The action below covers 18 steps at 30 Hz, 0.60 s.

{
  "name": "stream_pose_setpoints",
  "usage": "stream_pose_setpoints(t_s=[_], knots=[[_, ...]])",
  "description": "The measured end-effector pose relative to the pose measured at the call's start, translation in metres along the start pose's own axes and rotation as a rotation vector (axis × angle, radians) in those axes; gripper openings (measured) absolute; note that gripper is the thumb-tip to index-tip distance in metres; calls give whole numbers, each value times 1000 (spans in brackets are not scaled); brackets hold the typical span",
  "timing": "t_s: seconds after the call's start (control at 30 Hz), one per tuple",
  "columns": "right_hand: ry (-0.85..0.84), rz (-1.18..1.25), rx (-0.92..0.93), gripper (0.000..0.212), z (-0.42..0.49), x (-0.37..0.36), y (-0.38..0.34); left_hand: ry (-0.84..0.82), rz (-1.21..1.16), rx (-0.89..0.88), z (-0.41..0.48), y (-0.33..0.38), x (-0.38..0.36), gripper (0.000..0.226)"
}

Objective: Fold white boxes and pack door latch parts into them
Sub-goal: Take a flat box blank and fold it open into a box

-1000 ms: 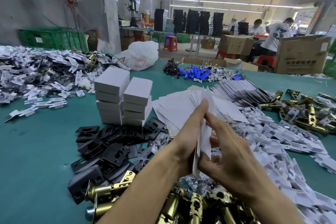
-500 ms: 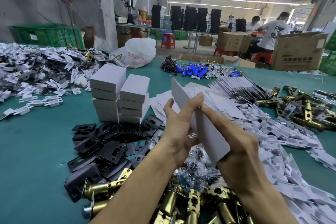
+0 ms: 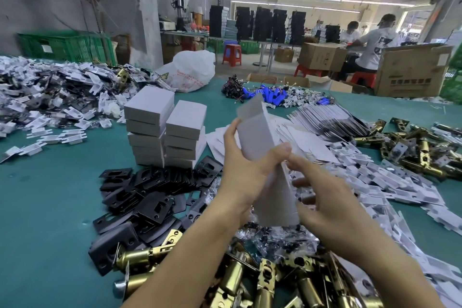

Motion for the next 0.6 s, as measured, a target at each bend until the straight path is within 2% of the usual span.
stream_pose_setpoints(t_s=[0.03,0.07,0.13,0.2,0.27,0.33,0.43,0.6], knots=[[-87,18,-33,88,0,-1,3,18,81,-77,1,6,5,90],[-104,62,-81,91,-1,3,5,22,185,-158,0,11,7,91],[25,214,-127,86,0,17,8,-4,402,-305,-4,17,5,94],[170,365,-104,71,2,26,2,-66,524,-420,-9,18,-5,92],[244,417,-59,63,3,27,-2,-127,535,-497,-14,18,-13,83],[300,370,-24,63,2,28,-7,-167,472,-515,-16,18,-17,73],[320,304,21,49,3,27,-14,-215,376,-546,-19,17,-20,68],[309,204,3,13,3,26,-13,-225,523,-591,-21,16,-22,66]])
Point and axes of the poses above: each hand's wrist, its own z-axis towards the middle knuckle, its own x-axis out of the back of the hand, y = z × x, the point moved 6 cm from there along z, towards the middle knuckle, and after that the axes turned 4 degrees about -z, right-handed, at the moved point
